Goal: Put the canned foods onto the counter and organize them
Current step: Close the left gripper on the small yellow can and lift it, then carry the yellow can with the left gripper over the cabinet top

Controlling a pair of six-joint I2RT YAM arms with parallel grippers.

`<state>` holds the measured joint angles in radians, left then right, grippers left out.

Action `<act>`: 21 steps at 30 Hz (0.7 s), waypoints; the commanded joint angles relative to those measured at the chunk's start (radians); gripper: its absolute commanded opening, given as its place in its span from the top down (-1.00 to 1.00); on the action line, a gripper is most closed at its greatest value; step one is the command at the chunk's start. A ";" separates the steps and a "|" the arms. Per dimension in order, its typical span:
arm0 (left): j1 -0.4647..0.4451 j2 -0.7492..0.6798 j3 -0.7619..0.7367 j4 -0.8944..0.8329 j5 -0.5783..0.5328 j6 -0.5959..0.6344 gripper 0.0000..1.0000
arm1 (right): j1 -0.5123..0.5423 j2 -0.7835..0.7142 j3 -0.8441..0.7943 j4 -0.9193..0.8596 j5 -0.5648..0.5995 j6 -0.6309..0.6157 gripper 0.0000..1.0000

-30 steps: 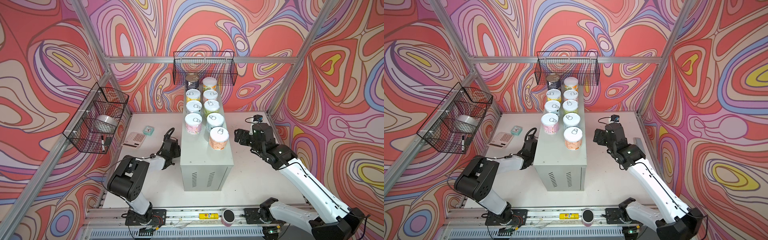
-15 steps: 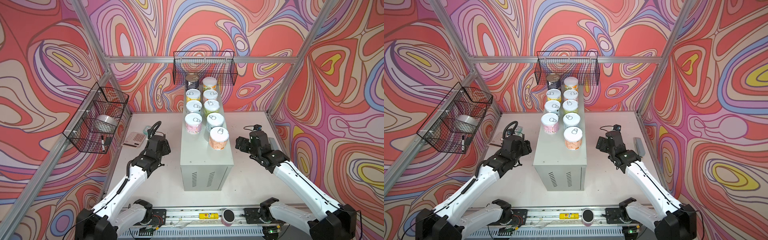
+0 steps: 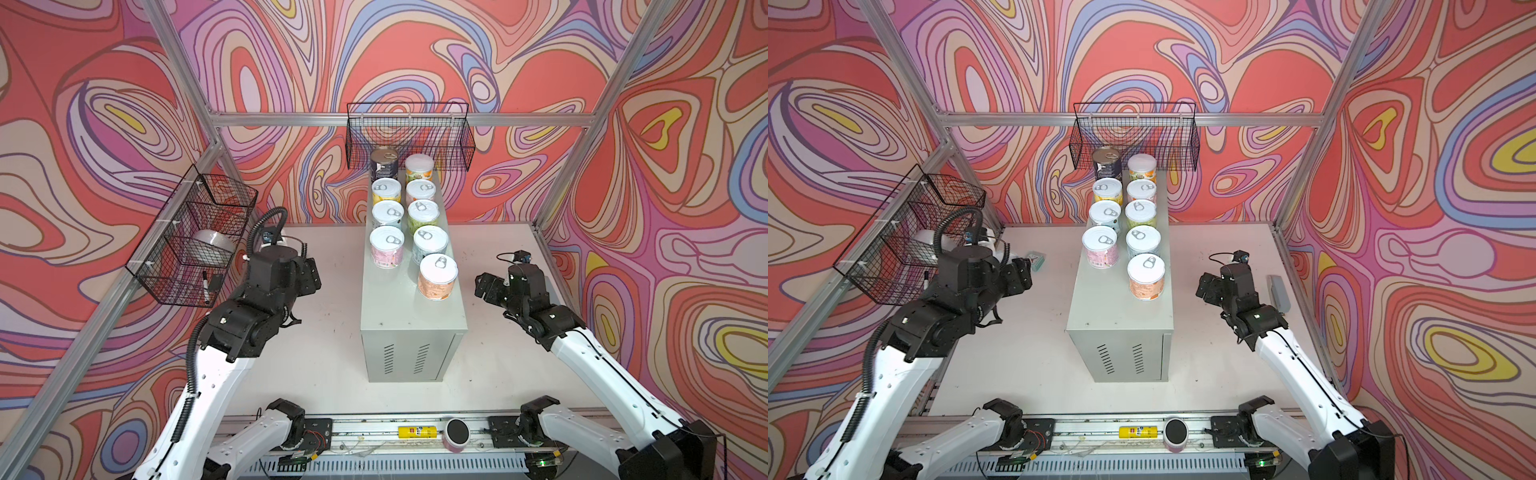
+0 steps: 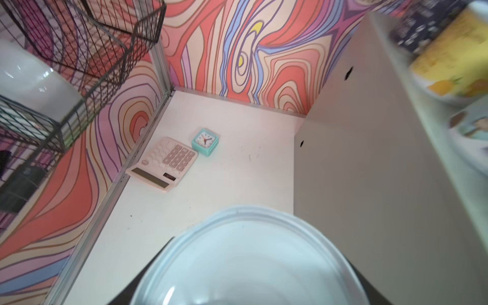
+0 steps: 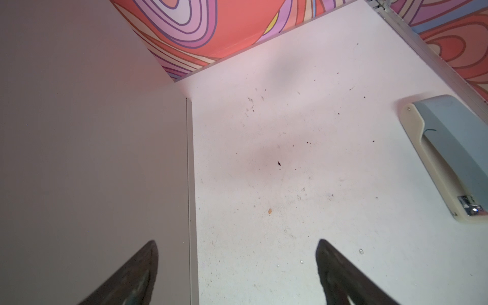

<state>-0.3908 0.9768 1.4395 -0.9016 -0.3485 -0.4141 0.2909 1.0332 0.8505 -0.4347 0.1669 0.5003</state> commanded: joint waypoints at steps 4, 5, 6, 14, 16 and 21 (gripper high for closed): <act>-0.014 0.021 0.208 -0.203 0.127 0.052 1.00 | -0.004 0.002 -0.010 0.042 -0.025 0.014 -0.92; -0.019 0.033 0.248 -0.231 0.146 0.056 1.00 | -0.004 0.003 -0.013 0.046 -0.027 0.016 -0.92; -0.027 0.044 0.286 -0.256 0.164 0.063 1.00 | -0.004 0.006 -0.014 0.050 -0.027 0.018 -0.92; -0.155 0.123 0.498 -0.325 0.272 0.072 1.00 | -0.004 0.010 -0.007 0.051 -0.013 0.006 -0.92; -0.218 0.146 0.514 -0.321 0.256 0.067 1.00 | -0.004 0.009 -0.002 0.048 -0.015 0.004 -0.93; -0.476 0.250 0.577 -0.347 0.026 0.084 1.00 | -0.006 -0.001 -0.001 0.036 -0.012 0.003 -0.92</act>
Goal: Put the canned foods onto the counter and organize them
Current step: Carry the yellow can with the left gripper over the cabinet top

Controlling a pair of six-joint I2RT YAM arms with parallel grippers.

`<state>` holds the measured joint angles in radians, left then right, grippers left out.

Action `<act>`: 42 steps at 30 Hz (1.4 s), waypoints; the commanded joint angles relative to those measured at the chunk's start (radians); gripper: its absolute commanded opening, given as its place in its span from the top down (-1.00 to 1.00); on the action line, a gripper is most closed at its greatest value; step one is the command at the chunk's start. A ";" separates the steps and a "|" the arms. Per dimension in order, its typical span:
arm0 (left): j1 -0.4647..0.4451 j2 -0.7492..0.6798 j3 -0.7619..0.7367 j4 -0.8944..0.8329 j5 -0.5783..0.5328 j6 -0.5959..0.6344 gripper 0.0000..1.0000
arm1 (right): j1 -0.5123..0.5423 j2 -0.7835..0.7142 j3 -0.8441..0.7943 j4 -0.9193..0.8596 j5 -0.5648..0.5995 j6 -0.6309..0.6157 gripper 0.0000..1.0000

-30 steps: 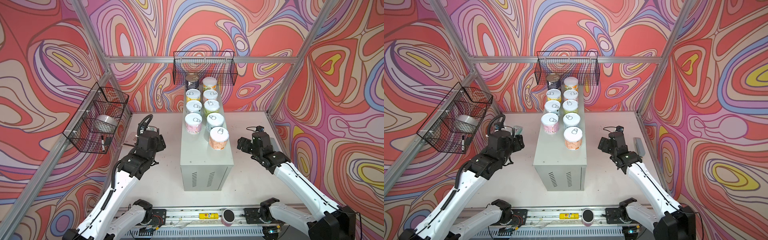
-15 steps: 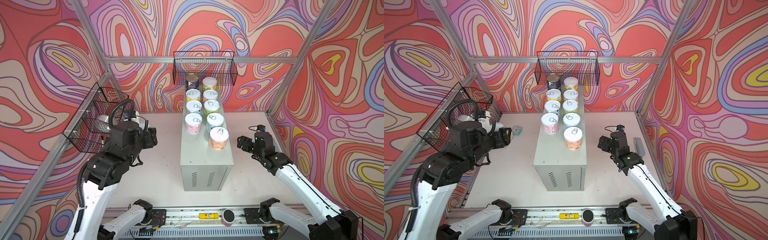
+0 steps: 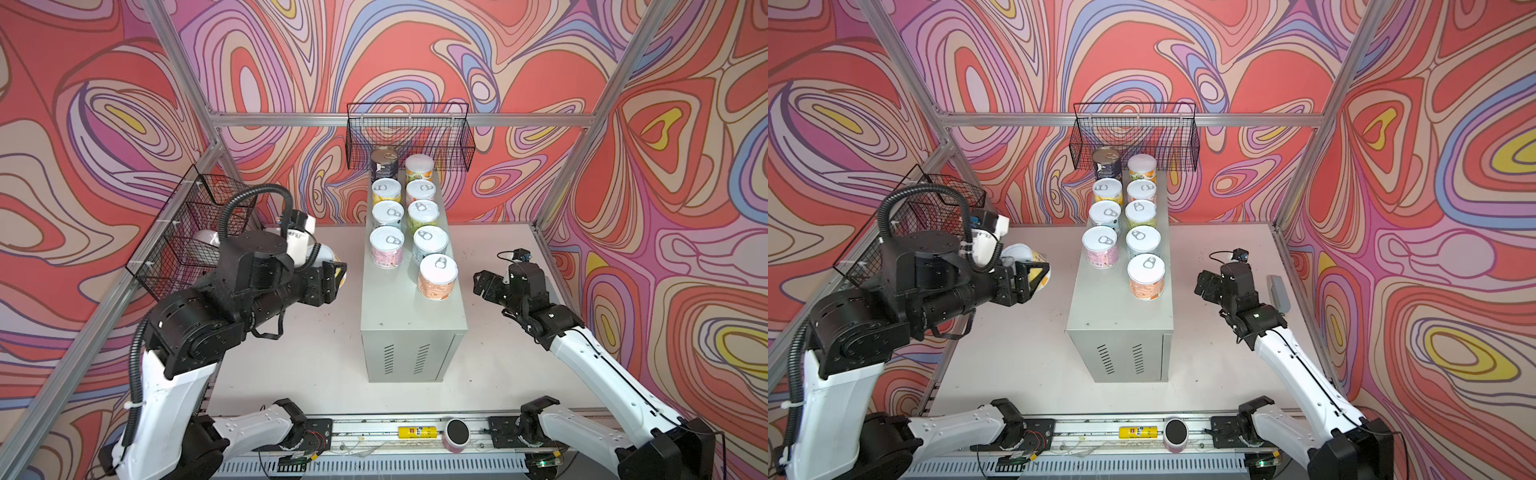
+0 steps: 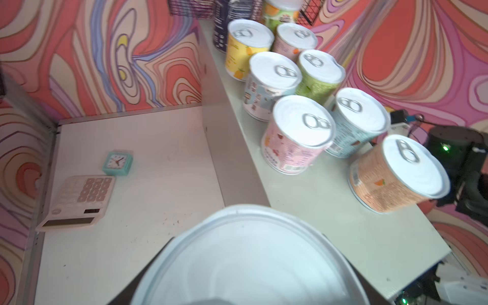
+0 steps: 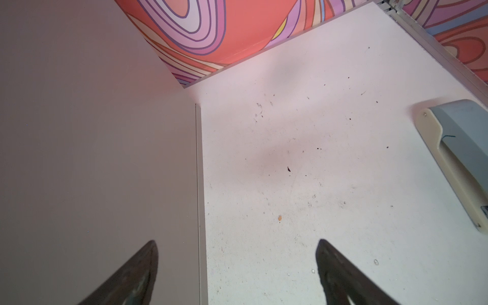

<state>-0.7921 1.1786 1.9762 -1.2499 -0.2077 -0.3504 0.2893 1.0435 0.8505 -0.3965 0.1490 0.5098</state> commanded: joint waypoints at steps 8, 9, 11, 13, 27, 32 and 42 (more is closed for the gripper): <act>-0.192 0.176 0.107 -0.001 -0.157 0.046 1.00 | -0.006 -0.029 0.000 -0.011 0.012 -0.015 -0.93; -0.203 0.189 0.114 -0.005 -0.163 0.049 1.00 | -0.006 -0.031 -0.001 -0.011 0.013 -0.016 -0.93; -0.218 0.212 0.125 -0.008 -0.164 0.050 1.00 | -0.009 -0.034 -0.002 -0.013 0.015 -0.017 -0.93; -0.222 0.223 0.127 -0.002 -0.156 0.051 1.00 | -0.010 -0.037 -0.005 -0.013 0.014 -0.017 -0.93; -0.233 0.275 0.123 -0.029 -0.069 0.037 1.00 | -0.013 -0.026 -0.008 -0.007 -0.002 -0.019 -0.93; -0.235 0.270 0.104 -0.025 -0.061 0.027 1.00 | -0.014 -0.028 -0.013 0.003 -0.012 -0.014 -0.93; -0.234 0.270 0.084 -0.004 -0.063 0.042 1.00 | -0.013 -0.036 -0.016 -0.004 -0.016 -0.017 -0.93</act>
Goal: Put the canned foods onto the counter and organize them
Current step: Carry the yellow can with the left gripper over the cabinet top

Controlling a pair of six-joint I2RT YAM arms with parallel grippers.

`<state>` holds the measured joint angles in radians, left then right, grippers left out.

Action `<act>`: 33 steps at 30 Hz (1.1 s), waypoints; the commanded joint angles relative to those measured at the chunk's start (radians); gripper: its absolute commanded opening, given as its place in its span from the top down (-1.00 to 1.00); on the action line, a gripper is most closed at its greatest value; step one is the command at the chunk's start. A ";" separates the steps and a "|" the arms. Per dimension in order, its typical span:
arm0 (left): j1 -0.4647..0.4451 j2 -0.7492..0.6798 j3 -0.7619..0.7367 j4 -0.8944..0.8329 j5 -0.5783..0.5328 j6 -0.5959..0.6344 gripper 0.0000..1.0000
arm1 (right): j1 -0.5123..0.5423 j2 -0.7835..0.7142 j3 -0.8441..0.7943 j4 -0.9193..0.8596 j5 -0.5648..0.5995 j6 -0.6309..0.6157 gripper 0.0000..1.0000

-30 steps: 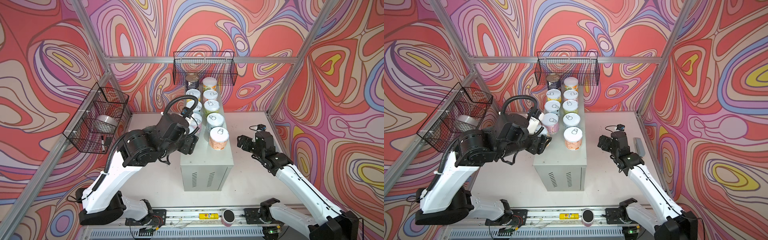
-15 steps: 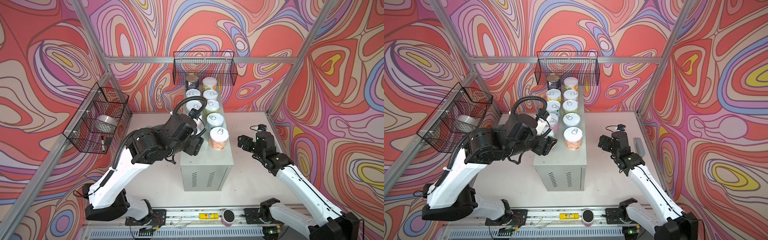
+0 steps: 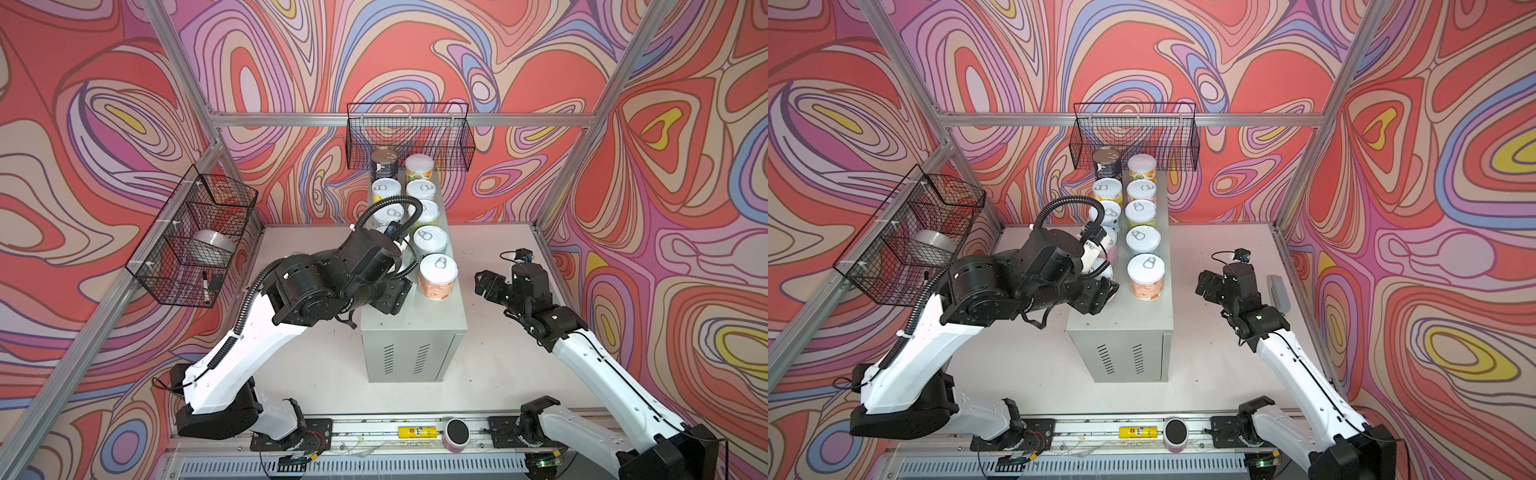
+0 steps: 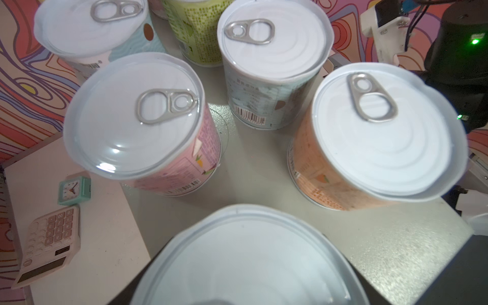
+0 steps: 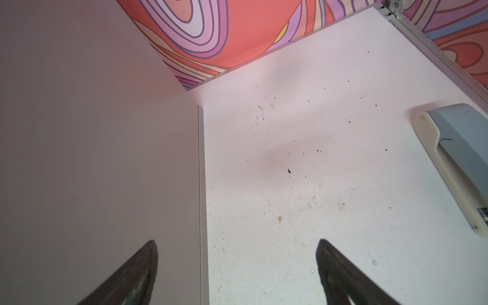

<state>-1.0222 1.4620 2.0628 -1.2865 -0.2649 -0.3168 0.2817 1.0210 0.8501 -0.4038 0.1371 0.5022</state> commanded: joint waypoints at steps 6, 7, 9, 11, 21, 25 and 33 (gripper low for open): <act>-0.004 -0.012 -0.004 0.036 -0.003 0.005 1.00 | -0.006 -0.021 -0.020 0.008 -0.016 -0.006 -0.93; -0.004 -0.012 -0.008 0.039 -0.005 0.005 1.00 | -0.006 -0.020 -0.020 0.010 -0.019 -0.005 -0.93; -0.004 -0.014 -0.016 0.044 -0.006 0.004 0.85 | -0.006 -0.022 -0.020 0.012 -0.027 -0.004 -0.93; -0.004 -0.013 -0.021 0.042 -0.006 0.003 0.50 | -0.006 -0.022 -0.020 0.013 -0.031 -0.002 -0.93; -0.004 -0.032 -0.050 0.063 -0.020 0.005 -0.41 | -0.006 -0.029 -0.017 0.017 -0.065 0.004 -0.97; -0.004 -0.038 -0.057 0.066 -0.036 0.013 -1.00 | -0.006 -0.032 -0.007 0.016 -0.073 -0.002 -0.97; -0.004 -0.049 -0.020 0.054 -0.071 0.041 -1.00 | -0.006 -0.035 0.022 0.010 -0.082 -0.020 -0.97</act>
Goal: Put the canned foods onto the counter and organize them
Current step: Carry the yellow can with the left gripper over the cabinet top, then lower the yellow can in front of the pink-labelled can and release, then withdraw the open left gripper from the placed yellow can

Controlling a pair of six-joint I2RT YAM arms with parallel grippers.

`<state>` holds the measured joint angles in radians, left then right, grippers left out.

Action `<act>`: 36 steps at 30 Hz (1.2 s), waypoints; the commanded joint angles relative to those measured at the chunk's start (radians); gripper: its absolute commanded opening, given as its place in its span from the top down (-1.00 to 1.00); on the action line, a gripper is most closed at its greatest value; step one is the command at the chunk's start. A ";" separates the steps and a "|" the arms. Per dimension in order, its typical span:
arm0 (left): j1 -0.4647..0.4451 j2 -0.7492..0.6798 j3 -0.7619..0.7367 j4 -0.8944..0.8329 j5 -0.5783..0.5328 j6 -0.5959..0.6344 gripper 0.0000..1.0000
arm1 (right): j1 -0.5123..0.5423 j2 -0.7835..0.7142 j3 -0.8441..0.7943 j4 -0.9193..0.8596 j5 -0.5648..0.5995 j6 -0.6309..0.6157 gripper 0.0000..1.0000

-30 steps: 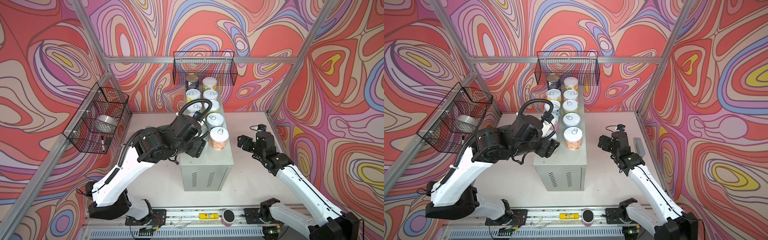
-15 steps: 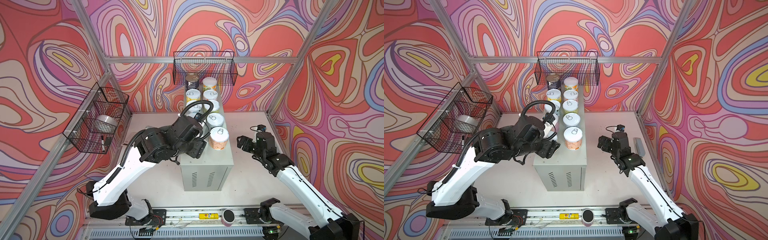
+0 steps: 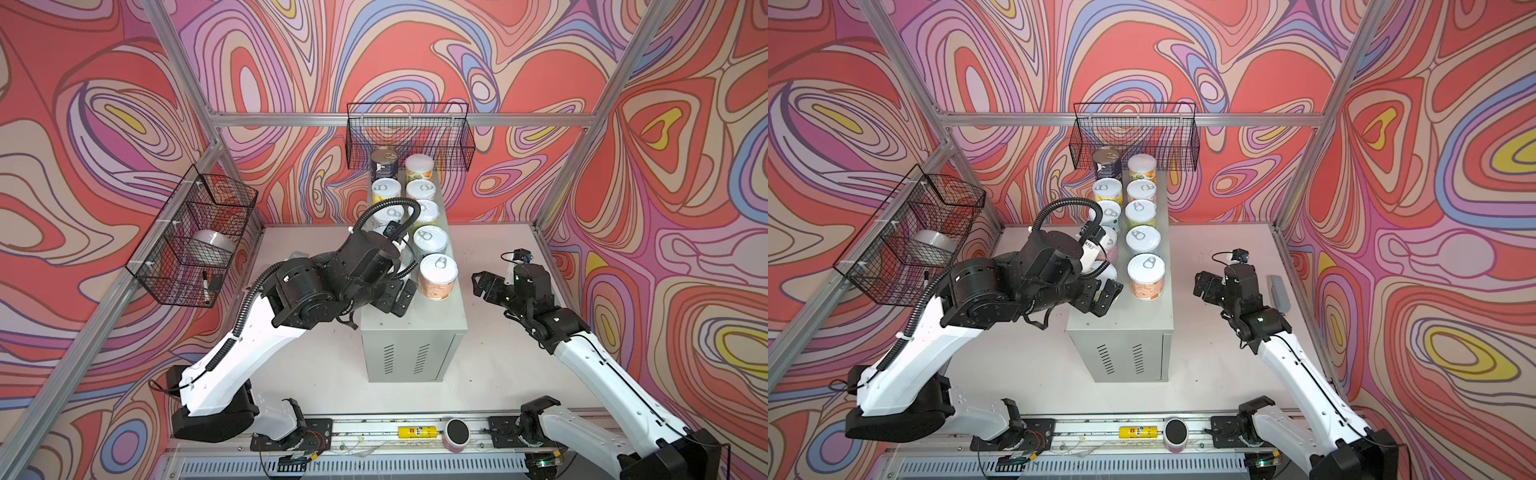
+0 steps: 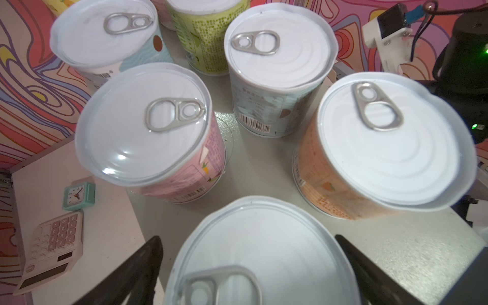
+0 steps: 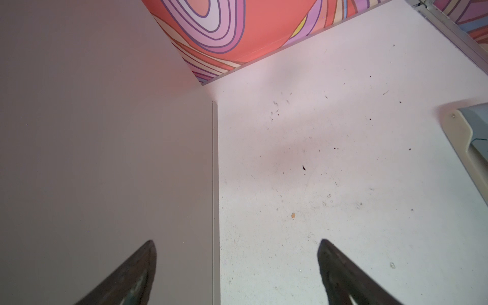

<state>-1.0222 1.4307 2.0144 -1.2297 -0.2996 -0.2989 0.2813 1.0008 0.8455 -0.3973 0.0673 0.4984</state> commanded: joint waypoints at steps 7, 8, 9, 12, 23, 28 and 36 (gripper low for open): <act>-0.004 -0.072 0.138 0.008 -0.017 0.073 -1.00 | -0.005 -0.003 0.172 -0.072 0.015 -0.061 -0.95; -0.003 -0.087 0.145 0.018 -0.027 0.075 -1.00 | -0.004 -0.003 0.201 -0.085 0.026 -0.075 -0.95; -0.005 -0.103 0.143 0.030 -0.041 0.081 -1.00 | -0.005 -0.003 0.228 -0.096 0.031 -0.093 -0.95; -0.004 -0.157 0.111 0.064 -0.139 0.092 -1.00 | -0.005 -0.001 0.307 -0.132 0.031 -0.140 -0.95; 0.000 -0.375 -0.202 0.286 -0.357 0.106 -0.99 | 0.194 -0.040 0.437 -0.240 0.248 -0.225 -0.85; 0.019 -0.366 -0.215 0.235 -0.382 0.069 -1.00 | 0.330 -0.034 0.449 -0.234 0.368 -0.245 -0.80; 0.213 -0.409 -0.324 0.240 -0.206 0.014 -0.98 | 0.440 -0.011 0.463 -0.222 0.453 -0.268 -0.78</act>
<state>-0.8440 1.0405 1.7130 -0.9989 -0.5713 -0.2539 0.7033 0.9829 1.2797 -0.6086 0.4580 0.2497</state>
